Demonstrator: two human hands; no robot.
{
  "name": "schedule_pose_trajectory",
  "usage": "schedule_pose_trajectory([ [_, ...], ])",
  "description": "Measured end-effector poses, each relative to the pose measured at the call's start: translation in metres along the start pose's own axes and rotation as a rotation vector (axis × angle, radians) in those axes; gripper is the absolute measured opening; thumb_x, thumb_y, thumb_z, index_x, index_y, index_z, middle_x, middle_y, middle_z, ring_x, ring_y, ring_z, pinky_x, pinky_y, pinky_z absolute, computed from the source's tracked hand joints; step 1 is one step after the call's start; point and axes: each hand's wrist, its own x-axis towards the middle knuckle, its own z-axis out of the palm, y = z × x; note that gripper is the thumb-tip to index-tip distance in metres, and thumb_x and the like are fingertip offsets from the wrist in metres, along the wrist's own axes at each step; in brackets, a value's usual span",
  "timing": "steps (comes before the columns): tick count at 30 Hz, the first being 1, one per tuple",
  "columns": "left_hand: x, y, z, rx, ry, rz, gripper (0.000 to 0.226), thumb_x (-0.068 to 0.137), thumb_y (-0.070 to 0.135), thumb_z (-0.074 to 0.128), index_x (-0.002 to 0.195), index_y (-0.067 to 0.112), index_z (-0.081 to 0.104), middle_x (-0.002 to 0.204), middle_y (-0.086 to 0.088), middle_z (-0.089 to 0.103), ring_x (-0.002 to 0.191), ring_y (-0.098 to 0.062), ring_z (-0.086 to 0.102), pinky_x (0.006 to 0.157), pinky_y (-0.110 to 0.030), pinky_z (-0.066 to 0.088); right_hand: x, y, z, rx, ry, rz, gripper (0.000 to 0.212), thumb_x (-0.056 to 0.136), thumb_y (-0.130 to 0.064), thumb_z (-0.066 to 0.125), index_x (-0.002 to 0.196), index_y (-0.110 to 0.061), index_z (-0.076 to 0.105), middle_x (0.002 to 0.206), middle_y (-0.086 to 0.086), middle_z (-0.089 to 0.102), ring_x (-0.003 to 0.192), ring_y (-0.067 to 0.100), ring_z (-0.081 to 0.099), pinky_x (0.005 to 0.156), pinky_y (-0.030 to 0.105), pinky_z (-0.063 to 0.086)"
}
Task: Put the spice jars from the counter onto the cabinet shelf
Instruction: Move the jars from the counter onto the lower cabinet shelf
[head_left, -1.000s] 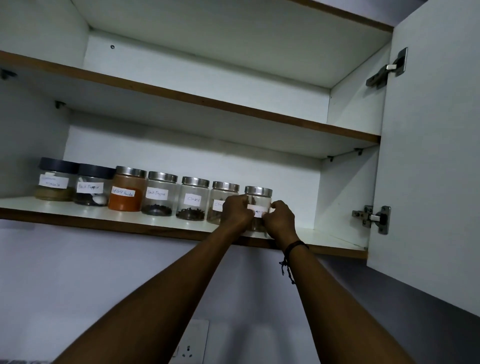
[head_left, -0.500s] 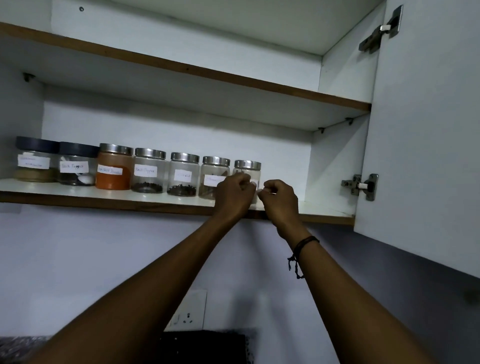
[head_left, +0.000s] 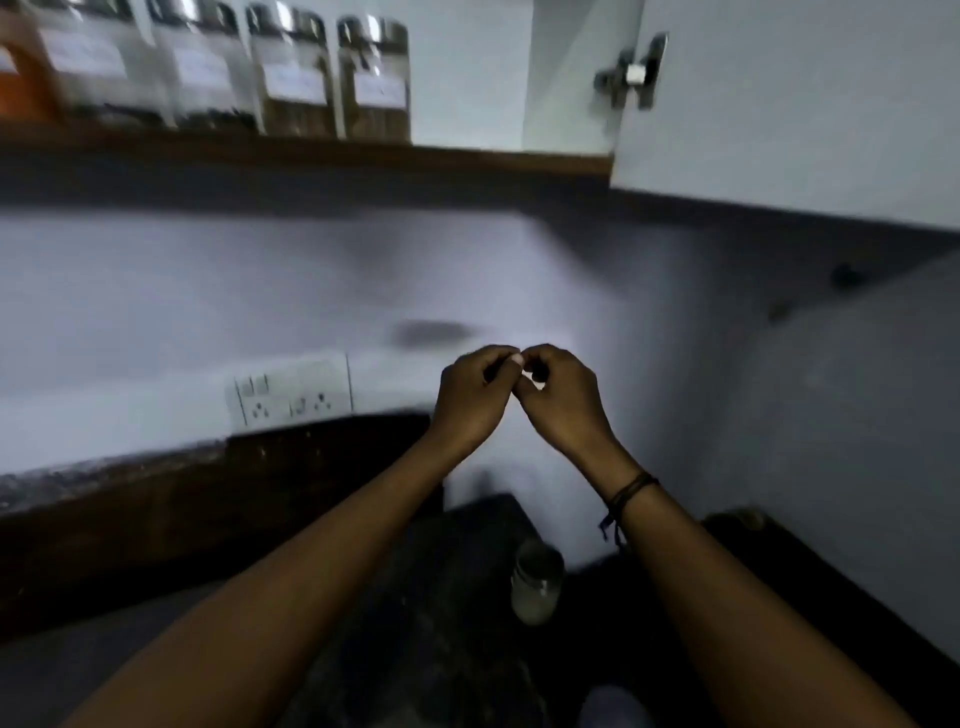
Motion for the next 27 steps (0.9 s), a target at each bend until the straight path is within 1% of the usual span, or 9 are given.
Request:
schedule_pose_trajectory([
  [2, -0.022, -0.014, 0.019, 0.013, -0.056, -0.036, 0.022, 0.099, 0.02, 0.055, 0.11, 0.015, 0.074, 0.107, 0.003, 0.075, 0.095, -0.005, 0.065, 0.081, -0.008, 0.045, -0.024, 0.021, 0.002, -0.045, -0.022, 0.058, 0.025, 0.09, -0.022, 0.062, 0.113, -0.012, 0.068, 0.109, 0.003, 0.068, 0.098, 0.017, 0.061, 0.082, 0.023, 0.044],
  [6, -0.076, -0.043, 0.055, -0.007, -0.211, -0.126, 0.023, 0.099, 0.013, 0.053, 0.109, 0.006, 0.072, 0.108, -0.005, 0.075, 0.102, -0.019, 0.068, 0.091, -0.025, 0.051, -0.087, 0.062, 0.013, -0.063, -0.068, 0.204, 0.024, 0.091, -0.019, 0.06, 0.113, -0.011, 0.066, 0.111, 0.004, 0.069, 0.094, 0.013, 0.059, 0.078, 0.019, 0.038],
  [9, -0.122, -0.066, 0.083, 0.011, -0.301, -0.176, 0.022, 0.098, 0.011, 0.053, 0.106, 0.006, 0.072, 0.104, -0.005, 0.075, 0.098, -0.018, 0.069, 0.086, -0.022, 0.049, -0.14, 0.095, 0.021, -0.073, -0.123, 0.32, 0.024, 0.09, -0.018, 0.06, 0.113, -0.011, 0.064, 0.111, 0.006, 0.067, 0.1, 0.019, 0.06, 0.079, 0.021, 0.039],
  [13, -0.18, -0.095, 0.114, 0.042, -0.431, -0.222, 0.023, 0.097, 0.008, 0.052, 0.107, 0.003, 0.072, 0.104, -0.012, 0.073, 0.095, -0.02, 0.067, 0.088, -0.026, 0.049, -0.205, 0.128, 0.025, -0.119, -0.204, 0.447, 0.023, 0.088, -0.019, 0.054, 0.108, -0.009, 0.063, 0.107, 0.013, 0.065, 0.097, 0.026, 0.062, 0.076, 0.029, 0.044],
  [15, -0.206, -0.109, 0.128, 0.052, -0.528, -0.236, 0.023, 0.096, 0.004, 0.052, 0.11, 0.001, 0.07, 0.106, -0.014, 0.072, 0.097, -0.021, 0.065, 0.09, -0.028, 0.049, -0.236, 0.142, 0.027, -0.158, -0.25, 0.508, 0.029, 0.088, -0.021, 0.053, 0.114, -0.01, 0.062, 0.112, 0.014, 0.065, 0.102, 0.03, 0.063, 0.085, 0.038, 0.05],
  [18, -0.242, -0.127, 0.144, 0.104, -0.648, -0.247, 0.023, 0.095, 0.006, 0.054, 0.113, 0.005, 0.069, 0.11, -0.012, 0.071, 0.101, -0.023, 0.065, 0.083, -0.018, 0.043, -0.281, 0.159, 0.03, -0.246, -0.345, 0.613, 0.039, 0.087, -0.023, 0.058, 0.125, -0.011, 0.059, 0.123, 0.016, 0.061, 0.114, 0.035, 0.058, 0.096, 0.046, 0.047],
  [21, -0.266, -0.141, 0.156, 0.145, -0.711, -0.229, 0.025, 0.095, 0.007, 0.055, 0.117, 0.005, 0.068, 0.114, -0.014, 0.07, 0.105, -0.027, 0.065, 0.087, -0.024, 0.044, -0.313, 0.169, 0.031, -0.327, -0.37, 0.583, 0.045, 0.086, -0.027, 0.064, 0.128, -0.01, 0.057, 0.127, 0.013, 0.056, 0.116, 0.032, 0.054, 0.098, 0.045, 0.045],
  [25, -0.284, -0.151, 0.167, 0.12, -0.767, -0.334, 0.041, 0.099, 0.01, 0.051, 0.14, 0.007, 0.051, 0.139, -0.014, 0.058, 0.128, -0.026, 0.054, 0.112, -0.039, 0.04, -0.332, 0.173, 0.04, -0.5, -0.37, 0.44, 0.05, 0.088, -0.03, 0.061, 0.134, -0.011, 0.053, 0.135, 0.01, 0.048, 0.124, 0.031, 0.045, 0.103, 0.041, 0.037],
  [27, -0.288, -0.156, 0.169, 0.102, -0.763, -0.369, 0.041, 0.101, 0.012, 0.048, 0.141, 0.009, 0.049, 0.138, -0.012, 0.058, 0.126, -0.024, 0.055, 0.111, -0.039, 0.042, -0.339, 0.176, 0.042, -0.53, -0.331, 0.423, 0.048, 0.09, -0.032, 0.056, 0.134, -0.014, 0.053, 0.139, 0.008, 0.045, 0.13, 0.03, 0.039, 0.107, 0.044, 0.034],
])
